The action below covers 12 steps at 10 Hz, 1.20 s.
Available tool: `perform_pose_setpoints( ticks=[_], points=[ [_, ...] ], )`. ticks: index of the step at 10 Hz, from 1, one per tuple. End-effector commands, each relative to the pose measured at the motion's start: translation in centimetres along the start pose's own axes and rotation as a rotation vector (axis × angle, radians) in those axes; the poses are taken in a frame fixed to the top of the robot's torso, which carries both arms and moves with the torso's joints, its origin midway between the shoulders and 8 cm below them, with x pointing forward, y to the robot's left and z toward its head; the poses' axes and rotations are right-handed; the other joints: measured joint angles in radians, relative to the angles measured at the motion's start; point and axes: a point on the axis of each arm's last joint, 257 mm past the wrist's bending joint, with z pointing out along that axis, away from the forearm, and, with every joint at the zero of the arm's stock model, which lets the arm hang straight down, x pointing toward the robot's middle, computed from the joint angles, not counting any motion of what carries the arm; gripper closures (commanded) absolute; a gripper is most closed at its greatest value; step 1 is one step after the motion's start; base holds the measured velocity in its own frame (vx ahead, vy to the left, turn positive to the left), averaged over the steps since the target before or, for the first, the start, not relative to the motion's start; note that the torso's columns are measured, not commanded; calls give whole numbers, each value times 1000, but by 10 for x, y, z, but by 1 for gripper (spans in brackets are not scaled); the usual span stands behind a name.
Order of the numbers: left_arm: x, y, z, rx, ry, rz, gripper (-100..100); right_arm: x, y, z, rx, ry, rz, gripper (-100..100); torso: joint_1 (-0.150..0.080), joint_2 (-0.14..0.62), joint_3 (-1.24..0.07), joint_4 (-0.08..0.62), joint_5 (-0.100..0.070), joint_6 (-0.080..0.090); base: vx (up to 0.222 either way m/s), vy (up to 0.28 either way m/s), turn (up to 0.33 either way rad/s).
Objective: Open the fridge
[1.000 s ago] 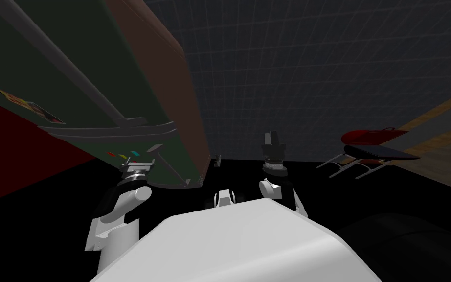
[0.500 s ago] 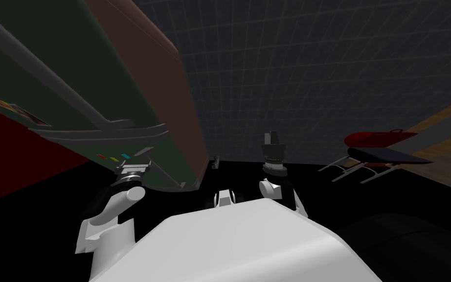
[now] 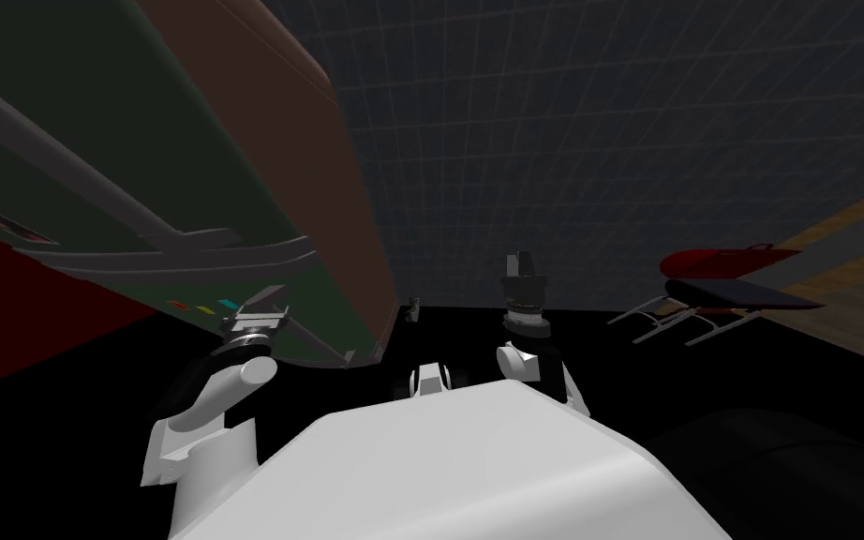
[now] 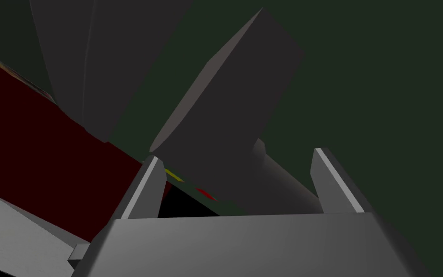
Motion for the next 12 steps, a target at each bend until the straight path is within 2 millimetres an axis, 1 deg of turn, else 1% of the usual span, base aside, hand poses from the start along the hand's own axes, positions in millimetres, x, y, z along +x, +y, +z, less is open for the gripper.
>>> perform_pose_setpoints(
  ticks=[1, 2, 3, 4, 5, 6, 7, 8, 9, 10, 11, 12],
  points=[
    [13, 7, 0, -25, 30, 9, 100, 0, 0, 0, 0, 0, 0, 0, 1, -2, -1, 1, 0, -3, -245, 213, -80],
    [13, 7, 0, -25, 30, 9, 100, 0, 0, 0, 0, 0, 0, 0, 5, -3, -2, 2, -1, -4, -255, 163, -64],
    [21, 14, -1, -43, 51, 9, 100, 0, 0, 0, 0, 0, 0, 0, 3, -7, -4, 2, -1, -6, -246, 193, -63],
    [21, 14, -1, -43, 51, 9, 100, 0, 0, 0, 0, 0, 0, 0, 6, -10, -6, 3, -3, -6, -220, 186, -47],
    [29, 20, -2, -62, 70, 9, 100, 0, 0, 0, 0, 0, 0, 0, 6, -14, -8, 2, -2, -7, -257, 211, -71],
    [29, 20, -2, -62, 70, 9, 100, 0, 0, 0, 0, 0, 0, 0, 9, -12, -8, 2, -2, -6, -227, 180, -52],
    [37, 27, -3, -81, 90, 9, 100, 0, 0, 0, 0, 0, 0, 0, 8, -14, -8, 2, -1, -7, -229, 189, -57],
    [37, 27, -3, -81, 90, 9, 100, 0, 0, 0, 0, 0, 0, 0, 8, -13, -8, 2, -1, -6, -204, 127, -45],
    [45, 34, -4, -101, 109, 8, 100, 0, 0, 0, 0, 0, 0, 0, 5, -15, -9, 2, -2, -6, -280, 175, -51],
    [45, 34, -4, -101, 109, 8, 100, 0, 0, 0, 0, 0, 0, 0, 6, -10, -6, 1, -2, -4, -240, 169, -47],
    [53, 42, -6, -122, 128, 7, 100, 0, 0, 0, 0, 0, 0, 0, 3, -12, -7, 1, -2, -4, -250, 181, -67],
    [53, 42, -6, -122, 128, 7, 100, 0, 0, 0, 0, 0, 0, 0, 1, -11, -7, 0, -2, -2, -234, 164, -45]
  ],
)
